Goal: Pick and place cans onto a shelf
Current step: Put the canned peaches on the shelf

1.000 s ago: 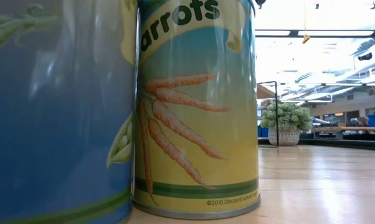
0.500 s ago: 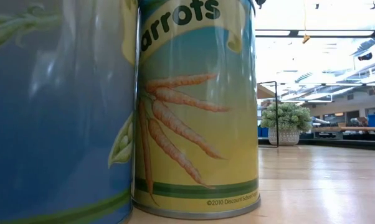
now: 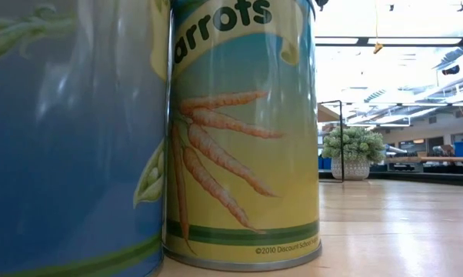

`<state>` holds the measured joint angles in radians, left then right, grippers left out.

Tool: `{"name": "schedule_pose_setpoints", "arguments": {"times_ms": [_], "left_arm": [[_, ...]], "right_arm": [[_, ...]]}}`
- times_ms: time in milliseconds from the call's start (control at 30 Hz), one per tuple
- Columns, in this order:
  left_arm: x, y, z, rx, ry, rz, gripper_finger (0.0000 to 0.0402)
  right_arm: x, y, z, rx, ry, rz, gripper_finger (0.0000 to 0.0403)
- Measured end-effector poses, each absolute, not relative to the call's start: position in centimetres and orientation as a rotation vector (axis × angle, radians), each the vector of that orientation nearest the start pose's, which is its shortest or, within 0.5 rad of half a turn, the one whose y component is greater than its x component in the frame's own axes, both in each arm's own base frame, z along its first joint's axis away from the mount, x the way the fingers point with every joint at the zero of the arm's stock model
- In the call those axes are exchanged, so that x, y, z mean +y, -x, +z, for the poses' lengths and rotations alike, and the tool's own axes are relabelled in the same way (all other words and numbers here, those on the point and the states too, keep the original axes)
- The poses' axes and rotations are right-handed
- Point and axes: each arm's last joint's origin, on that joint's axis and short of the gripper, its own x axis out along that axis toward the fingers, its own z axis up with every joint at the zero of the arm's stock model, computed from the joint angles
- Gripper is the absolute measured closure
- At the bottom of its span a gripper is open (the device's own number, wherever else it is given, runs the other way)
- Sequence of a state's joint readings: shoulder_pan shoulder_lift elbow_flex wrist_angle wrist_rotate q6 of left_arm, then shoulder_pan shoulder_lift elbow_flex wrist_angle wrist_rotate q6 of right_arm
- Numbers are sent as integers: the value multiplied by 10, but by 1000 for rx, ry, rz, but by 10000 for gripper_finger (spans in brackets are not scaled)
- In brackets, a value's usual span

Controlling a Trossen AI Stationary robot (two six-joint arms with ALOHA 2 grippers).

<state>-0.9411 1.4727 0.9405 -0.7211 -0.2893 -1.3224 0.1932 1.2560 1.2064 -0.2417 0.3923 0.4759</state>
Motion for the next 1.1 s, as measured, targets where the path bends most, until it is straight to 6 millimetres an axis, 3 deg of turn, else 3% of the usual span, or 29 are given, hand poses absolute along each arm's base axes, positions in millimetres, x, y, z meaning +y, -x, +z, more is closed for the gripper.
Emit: {"name": "schedule_pose_setpoints", "arguments": {"times_ms": [233,600,1100], "left_arm": [[-214,-155,203,1151,374,154,113],[-220,-148,203,1158,335,100,114],[-225,-147,205,1171,302,9,114]], "right_arm": [[42,-273,375,226,-387,-261,55],[47,-280,372,237,-397,-194,55],[72,-329,374,270,-301,-101,55]]}}
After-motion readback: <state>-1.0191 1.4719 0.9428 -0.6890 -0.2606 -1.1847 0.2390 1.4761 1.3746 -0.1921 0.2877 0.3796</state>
